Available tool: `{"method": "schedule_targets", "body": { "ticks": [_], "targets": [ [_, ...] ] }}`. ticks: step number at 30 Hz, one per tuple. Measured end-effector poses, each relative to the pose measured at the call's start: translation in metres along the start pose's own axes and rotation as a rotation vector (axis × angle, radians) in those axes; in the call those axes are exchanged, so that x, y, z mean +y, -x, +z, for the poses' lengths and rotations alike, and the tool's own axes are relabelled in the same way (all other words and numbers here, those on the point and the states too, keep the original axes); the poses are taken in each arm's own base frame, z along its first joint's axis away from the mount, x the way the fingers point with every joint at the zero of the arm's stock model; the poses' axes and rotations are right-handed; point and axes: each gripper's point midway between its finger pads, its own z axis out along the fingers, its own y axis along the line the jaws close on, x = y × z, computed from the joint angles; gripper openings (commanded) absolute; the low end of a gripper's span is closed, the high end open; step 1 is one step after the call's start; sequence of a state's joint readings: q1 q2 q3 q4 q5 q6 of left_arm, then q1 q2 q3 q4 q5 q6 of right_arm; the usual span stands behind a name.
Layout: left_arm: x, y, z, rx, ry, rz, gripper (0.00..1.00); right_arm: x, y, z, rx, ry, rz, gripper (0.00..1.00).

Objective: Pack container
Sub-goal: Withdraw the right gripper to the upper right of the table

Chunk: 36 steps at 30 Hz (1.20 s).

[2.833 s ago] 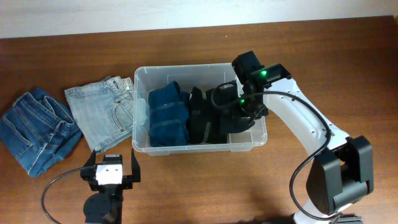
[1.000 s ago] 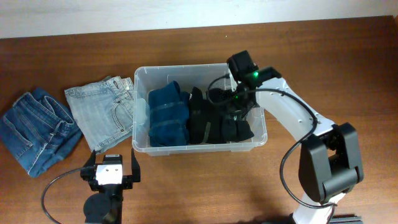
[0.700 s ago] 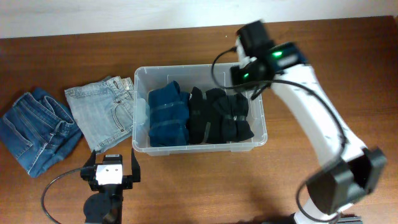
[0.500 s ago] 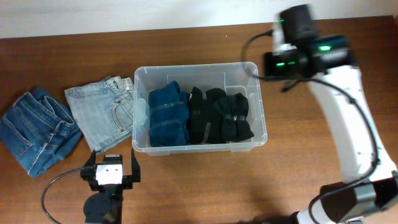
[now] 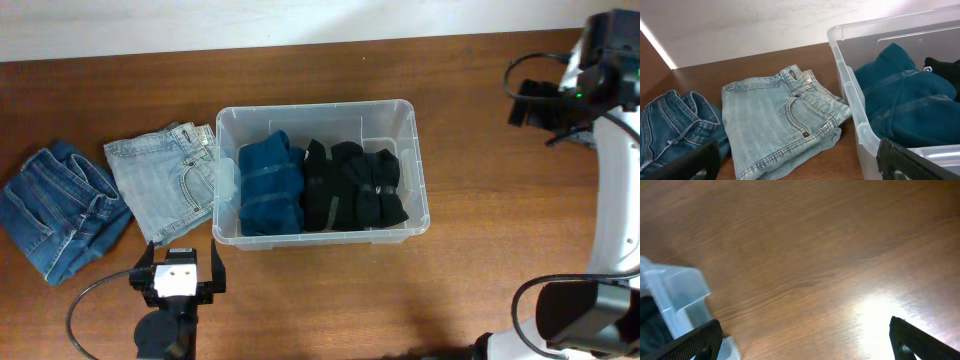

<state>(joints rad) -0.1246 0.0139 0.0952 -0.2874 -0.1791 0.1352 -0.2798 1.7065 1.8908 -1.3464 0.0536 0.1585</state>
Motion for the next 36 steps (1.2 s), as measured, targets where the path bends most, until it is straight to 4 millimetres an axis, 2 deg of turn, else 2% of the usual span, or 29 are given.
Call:
{"method": "schedule_targets", "body": {
  "ticks": [5, 29, 36],
  "targets": [
    [0.0, 0.0, 0.0, 0.0, 0.0, 0.0, 1.0, -0.013, 0.001, 0.0, 0.0, -0.015, 0.029, 0.99],
    [0.0, 0.0, 0.0, -0.001, 0.0, 0.0, 1.0, -0.013, 0.001, 0.0, 0.0, -0.015, 0.03, 0.99],
    [-0.009, 0.018, -0.001, -0.073, -0.054, -0.01, 1.0, -0.013, 0.001, 0.0, 0.0, -0.015, 0.03, 0.99]
  ]
}}
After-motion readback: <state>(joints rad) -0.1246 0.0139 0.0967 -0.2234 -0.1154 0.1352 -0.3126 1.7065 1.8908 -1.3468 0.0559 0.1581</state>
